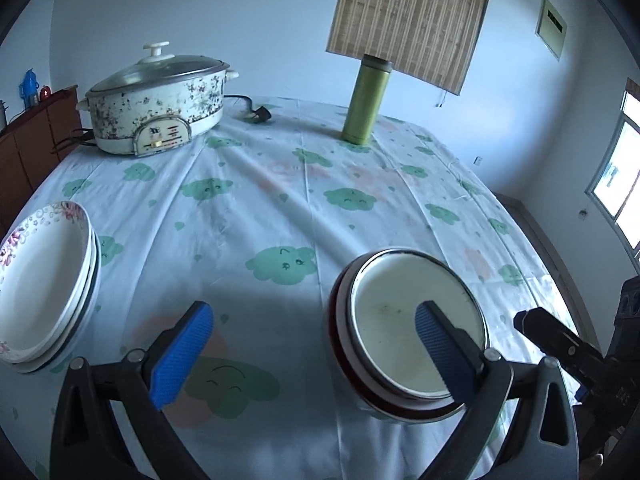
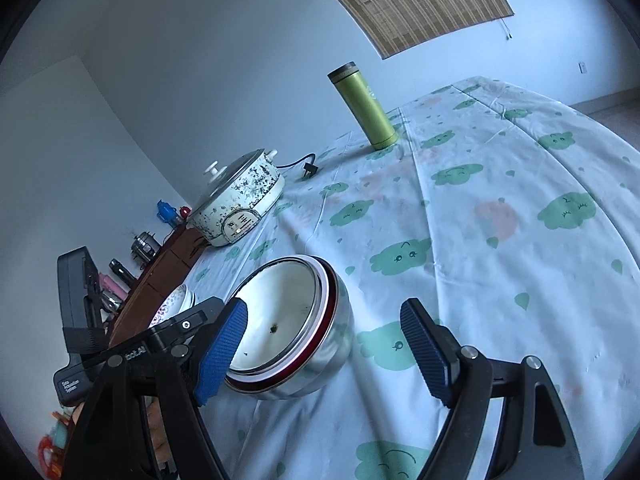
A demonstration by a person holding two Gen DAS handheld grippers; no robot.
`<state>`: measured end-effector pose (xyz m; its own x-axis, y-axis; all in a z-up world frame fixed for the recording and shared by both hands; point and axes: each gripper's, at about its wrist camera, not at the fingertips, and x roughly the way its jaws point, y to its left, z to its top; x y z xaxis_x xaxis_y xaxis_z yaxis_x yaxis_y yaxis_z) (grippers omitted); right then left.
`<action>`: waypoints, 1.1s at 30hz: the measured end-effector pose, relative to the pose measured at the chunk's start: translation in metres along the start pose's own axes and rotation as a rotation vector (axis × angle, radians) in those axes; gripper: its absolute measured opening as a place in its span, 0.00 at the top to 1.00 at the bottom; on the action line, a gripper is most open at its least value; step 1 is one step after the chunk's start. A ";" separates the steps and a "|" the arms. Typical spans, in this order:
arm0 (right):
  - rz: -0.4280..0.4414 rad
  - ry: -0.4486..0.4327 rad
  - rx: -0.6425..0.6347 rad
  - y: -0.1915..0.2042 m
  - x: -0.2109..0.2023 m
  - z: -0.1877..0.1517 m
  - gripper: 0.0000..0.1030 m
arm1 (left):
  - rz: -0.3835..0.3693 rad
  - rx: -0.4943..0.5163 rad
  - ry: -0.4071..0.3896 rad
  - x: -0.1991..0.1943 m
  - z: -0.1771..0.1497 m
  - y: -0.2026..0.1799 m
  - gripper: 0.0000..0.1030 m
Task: Organize plates and bowls
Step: 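Grip the steel bowl rim with both grippers, then lift the nested steel bowl with both grippers and carry it toward the plate stack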
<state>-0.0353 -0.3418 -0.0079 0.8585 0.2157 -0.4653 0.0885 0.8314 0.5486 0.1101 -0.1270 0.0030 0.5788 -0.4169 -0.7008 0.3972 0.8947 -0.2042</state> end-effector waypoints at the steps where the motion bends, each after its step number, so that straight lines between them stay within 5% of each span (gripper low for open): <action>1: 0.001 0.004 0.007 -0.001 0.001 0.001 0.22 | 0.001 -0.005 0.007 0.001 0.001 0.000 0.01; 5: 0.025 0.039 0.035 -0.006 0.008 0.001 0.22 | -0.107 -0.109 0.108 0.016 0.001 0.015 0.15; 7: 0.034 0.054 0.040 -0.006 0.010 0.001 0.22 | -0.141 -0.139 0.139 0.022 -0.001 0.018 0.30; 12: 0.035 0.081 0.036 -0.004 0.017 0.000 0.22 | -0.163 -0.130 0.185 0.031 -0.006 0.012 0.53; 14: 0.031 0.096 0.038 -0.004 0.021 -0.001 0.23 | -0.166 -0.125 0.191 0.032 -0.006 0.009 0.54; 19: 0.027 0.155 0.053 -0.007 0.034 -0.004 0.49 | -0.204 -0.133 0.197 0.034 -0.007 0.008 0.69; 33: 0.079 0.203 0.056 -0.003 0.046 -0.009 0.55 | -0.154 -0.130 0.197 0.030 -0.009 0.008 0.75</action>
<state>-0.0005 -0.3298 -0.0376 0.7448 0.3828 -0.5466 0.0572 0.7794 0.6239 0.1237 -0.1313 -0.0260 0.3640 -0.5219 -0.7715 0.3674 0.8416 -0.3959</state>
